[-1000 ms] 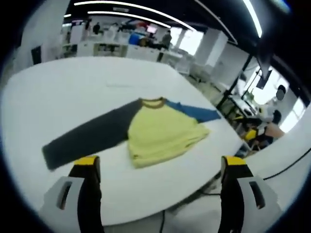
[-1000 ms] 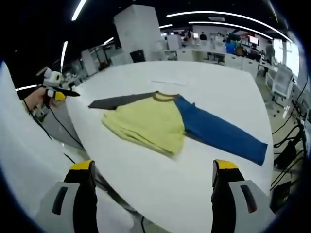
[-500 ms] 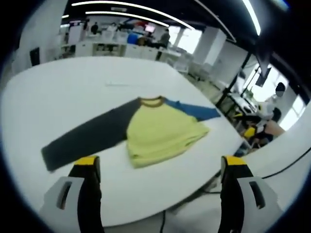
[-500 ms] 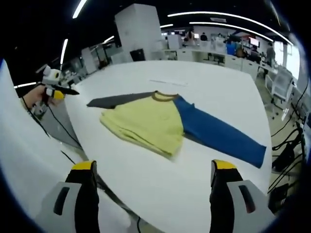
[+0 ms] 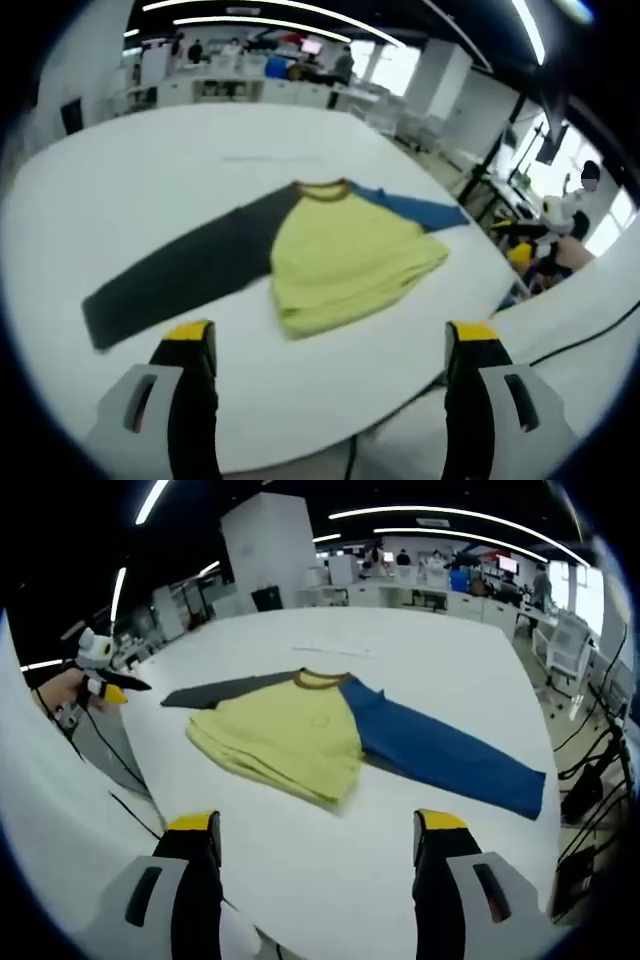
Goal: Fold the garment on the visible template until the final outline fits inside the template.
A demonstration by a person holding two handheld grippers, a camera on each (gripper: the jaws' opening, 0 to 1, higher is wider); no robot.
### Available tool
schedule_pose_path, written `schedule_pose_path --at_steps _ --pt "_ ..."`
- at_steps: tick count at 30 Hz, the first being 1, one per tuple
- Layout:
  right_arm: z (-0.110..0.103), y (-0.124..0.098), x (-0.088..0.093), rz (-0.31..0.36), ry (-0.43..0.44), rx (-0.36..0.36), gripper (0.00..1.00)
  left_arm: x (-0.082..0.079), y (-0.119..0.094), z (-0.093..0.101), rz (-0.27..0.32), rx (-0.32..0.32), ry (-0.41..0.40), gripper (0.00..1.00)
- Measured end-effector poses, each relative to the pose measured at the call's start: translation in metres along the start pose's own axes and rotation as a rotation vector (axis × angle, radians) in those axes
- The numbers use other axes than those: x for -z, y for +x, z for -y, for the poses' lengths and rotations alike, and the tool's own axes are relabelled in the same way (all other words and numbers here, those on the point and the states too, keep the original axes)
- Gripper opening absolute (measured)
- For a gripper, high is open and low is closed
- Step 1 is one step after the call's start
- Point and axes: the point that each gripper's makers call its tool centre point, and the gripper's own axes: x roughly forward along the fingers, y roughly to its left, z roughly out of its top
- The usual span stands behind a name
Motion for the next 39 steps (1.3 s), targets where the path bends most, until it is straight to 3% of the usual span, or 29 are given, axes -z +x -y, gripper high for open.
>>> schedule_pose_path --at_steps 5,9,14,18,26,39 --pt "0.006 0.01 0.002 -0.002 0.008 0.011 0.73 0.003 0.011 -0.008 -0.011 -0.023 0.019 0.82" --pt "0.009 0.019 0.004 -0.006 0.029 0.01 0.69 0.0 0.018 -0.011 0.004 -0.019 -0.038 0.77" --pt "0.011 0.029 0.004 -0.009 0.03 0.018 0.65 0.0 0.027 -0.018 -0.003 -0.047 -0.005 0.7" --pt "0.013 0.039 0.007 -0.023 0.038 0.015 0.6 0.002 0.035 -0.028 0.01 -0.08 -0.004 0.58" --pt "0.019 0.052 0.014 -0.048 0.047 0.03 0.56 0.01 0.048 -0.038 -0.008 -0.102 0.005 0.5" --pt "0.026 0.079 0.022 -0.073 0.044 0.058 0.4 0.022 0.08 -0.053 -0.053 -0.126 0.056 0.33"
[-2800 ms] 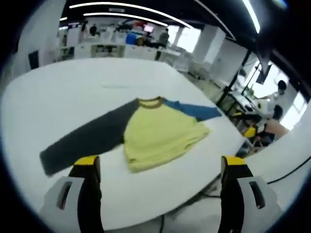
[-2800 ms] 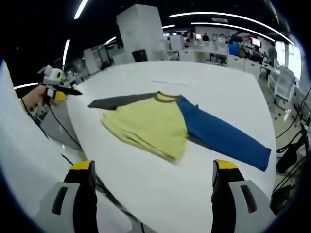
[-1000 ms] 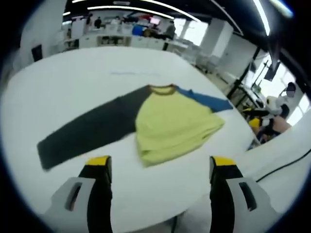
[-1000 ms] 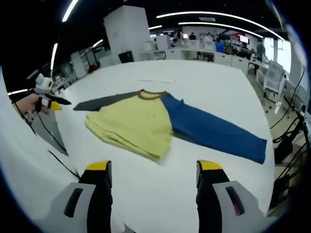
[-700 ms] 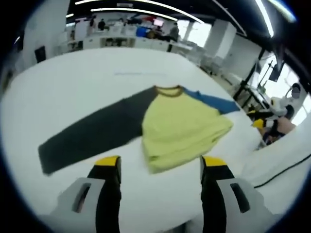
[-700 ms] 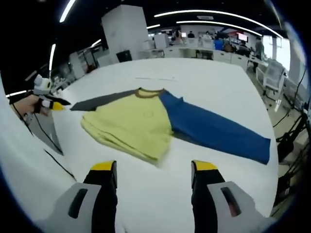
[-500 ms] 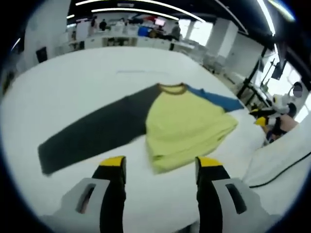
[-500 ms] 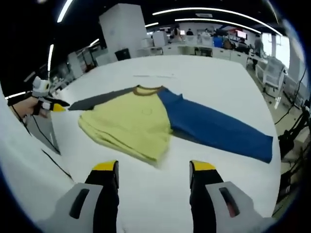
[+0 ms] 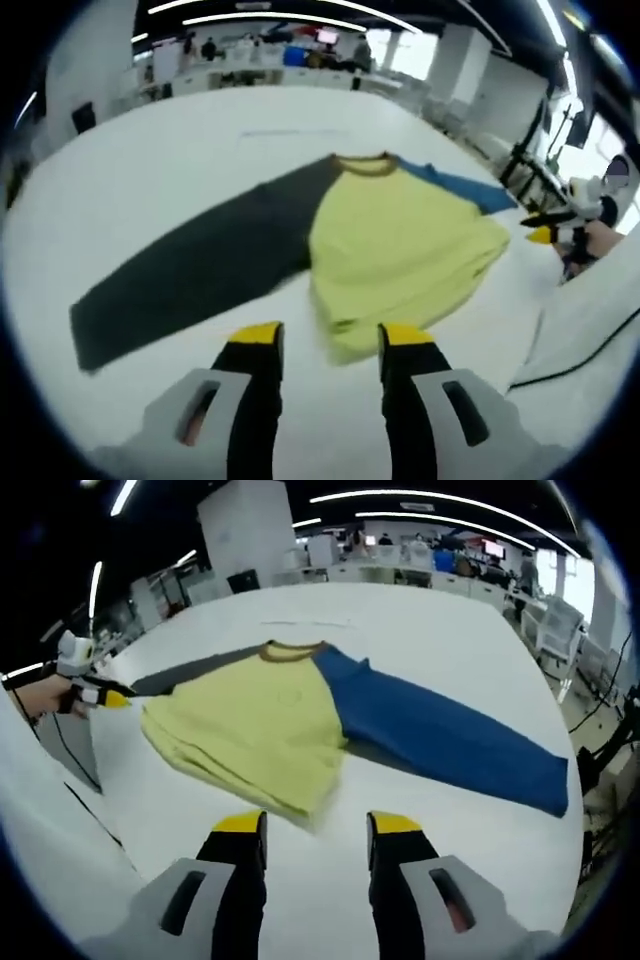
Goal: Fold the garment on the visible template until the final outline fits inside the template.
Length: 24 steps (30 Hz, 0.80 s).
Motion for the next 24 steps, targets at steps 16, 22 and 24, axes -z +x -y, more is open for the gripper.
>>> schedule_pose_path --at_steps 16,22,24 --pt "0.004 0.014 0.001 -0.019 0.004 -0.004 0.3 0.005 0.018 -0.002 -0.032 -0.013 0.069 0.17" --pt "0.005 0.017 0.003 -0.028 0.004 -0.006 0.29 0.005 0.023 -0.001 -0.042 -0.011 0.082 0.14" --pt "0.004 0.018 0.004 -0.03 0.002 -0.009 0.28 0.005 0.025 0.0 -0.05 -0.007 0.089 0.14"
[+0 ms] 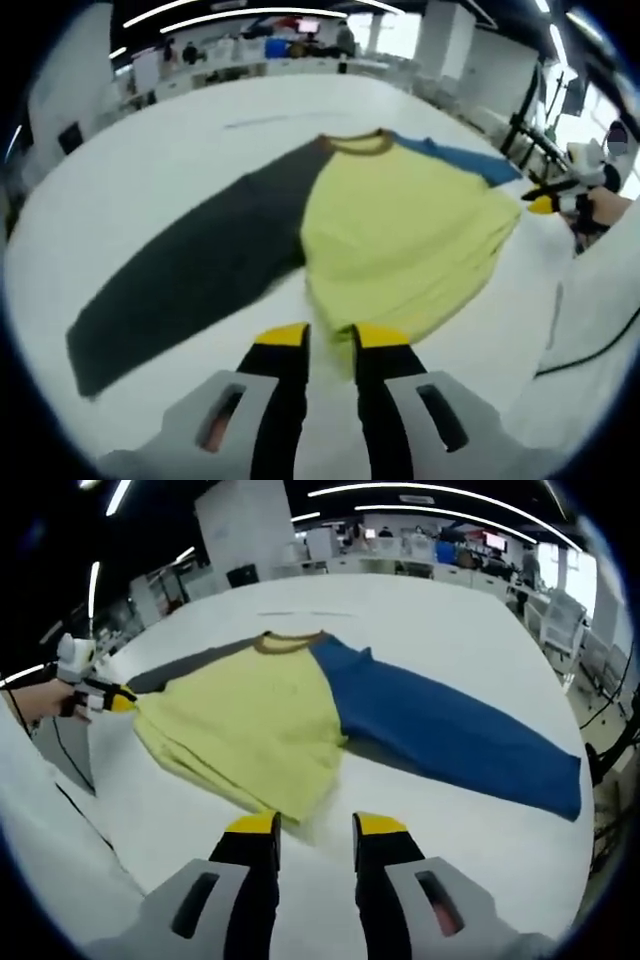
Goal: Fold the garment on the visible template until the final outline fits inside the template.
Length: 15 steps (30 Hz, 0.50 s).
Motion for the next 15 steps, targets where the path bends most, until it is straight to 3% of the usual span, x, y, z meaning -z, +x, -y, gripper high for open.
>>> schedule_pose_path --at_steps 15 --pt "-0.0016 0.0096 0.008 -0.031 -0.031 -0.003 0.21 0.0058 0.0058 -0.0064 -0.033 0.009 0.028 0.07"
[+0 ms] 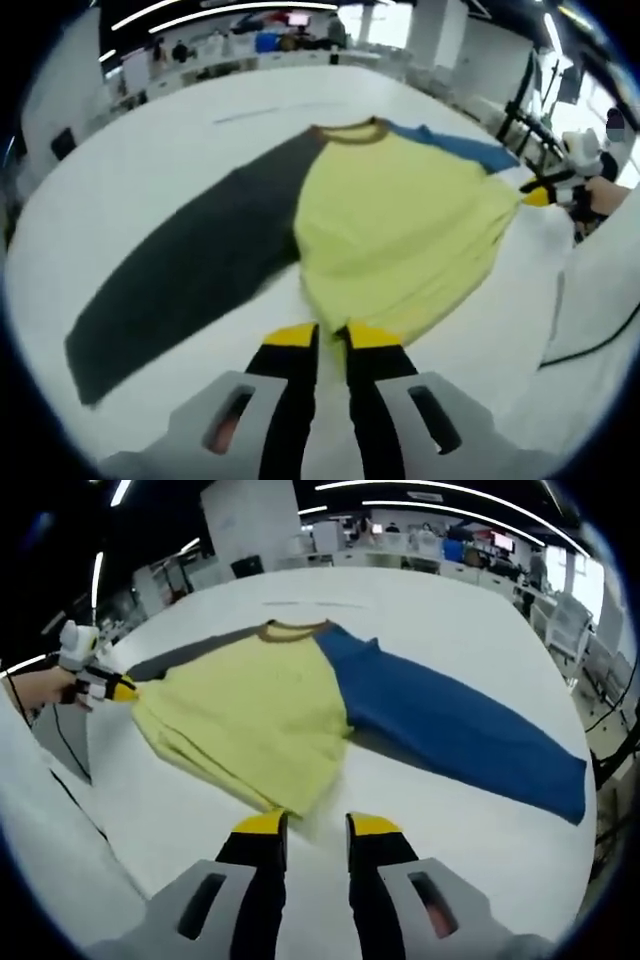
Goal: Fold the garment on the visible template until the final outline fits inside the template.
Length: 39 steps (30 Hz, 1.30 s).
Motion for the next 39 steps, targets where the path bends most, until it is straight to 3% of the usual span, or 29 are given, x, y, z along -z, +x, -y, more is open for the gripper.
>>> schedule_pose_path --at_steps 10,15,24,39 --pt "0.001 0.003 -0.005 0.012 -0.022 0.005 0.13 0.0 0.003 -0.001 -0.006 -0.005 0.005 0.01" --pt "-0.002 0.003 -0.01 0.035 -0.054 -0.005 0.03 -0.001 0.003 0.0 -0.003 -0.004 -0.008 0.0" --pt "-0.001 0.0 -0.017 0.056 -0.065 0.0 0.03 -0.003 0.002 0.0 0.008 -0.006 -0.038 0.0" --pt "-0.003 -0.036 -0.07 0.212 -0.081 0.024 0.01 -0.043 -0.035 0.0 0.151 -0.034 -0.109 0.0"
